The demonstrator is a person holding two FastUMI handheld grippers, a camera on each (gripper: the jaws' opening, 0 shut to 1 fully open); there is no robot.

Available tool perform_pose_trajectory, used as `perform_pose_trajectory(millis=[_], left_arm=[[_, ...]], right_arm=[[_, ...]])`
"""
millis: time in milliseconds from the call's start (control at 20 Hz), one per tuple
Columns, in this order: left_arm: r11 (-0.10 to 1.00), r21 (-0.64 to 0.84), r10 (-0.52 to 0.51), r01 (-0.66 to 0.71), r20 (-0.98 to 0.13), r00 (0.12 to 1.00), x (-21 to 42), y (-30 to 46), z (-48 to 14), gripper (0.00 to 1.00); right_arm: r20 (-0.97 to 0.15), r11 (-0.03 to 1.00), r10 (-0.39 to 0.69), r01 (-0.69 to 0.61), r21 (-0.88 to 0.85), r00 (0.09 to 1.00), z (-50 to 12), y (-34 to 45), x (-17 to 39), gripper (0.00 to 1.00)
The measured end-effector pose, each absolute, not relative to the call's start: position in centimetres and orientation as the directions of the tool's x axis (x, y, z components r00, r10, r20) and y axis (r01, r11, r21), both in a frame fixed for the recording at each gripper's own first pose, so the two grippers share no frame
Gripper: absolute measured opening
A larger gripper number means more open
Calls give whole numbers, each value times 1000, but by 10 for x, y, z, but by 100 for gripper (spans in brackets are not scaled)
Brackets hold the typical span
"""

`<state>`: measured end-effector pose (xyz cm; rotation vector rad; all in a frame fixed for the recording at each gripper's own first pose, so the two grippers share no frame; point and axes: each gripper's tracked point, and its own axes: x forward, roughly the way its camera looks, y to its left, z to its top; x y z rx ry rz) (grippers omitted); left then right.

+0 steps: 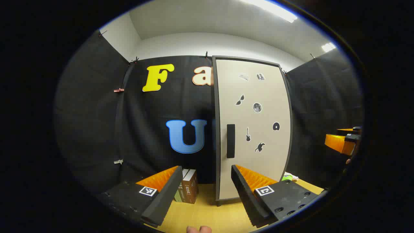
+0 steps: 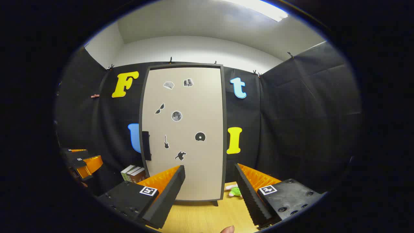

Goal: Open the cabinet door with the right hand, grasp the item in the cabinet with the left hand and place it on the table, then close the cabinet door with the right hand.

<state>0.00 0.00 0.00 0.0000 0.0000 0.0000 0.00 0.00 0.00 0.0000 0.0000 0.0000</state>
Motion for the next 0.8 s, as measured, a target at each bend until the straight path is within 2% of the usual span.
perform_pose_trajectory(millis=[250,800], left_arm=[[1000,17,9,-9,9,1000,-4,10,3,94],[1000,10,14,-14,8,1000,-1,22,2,94]], right_arm=[[6,1000,-16,16,7,1000,1,1,5,99],[23,999,27,-26,-42,999,5,34,1,99]])
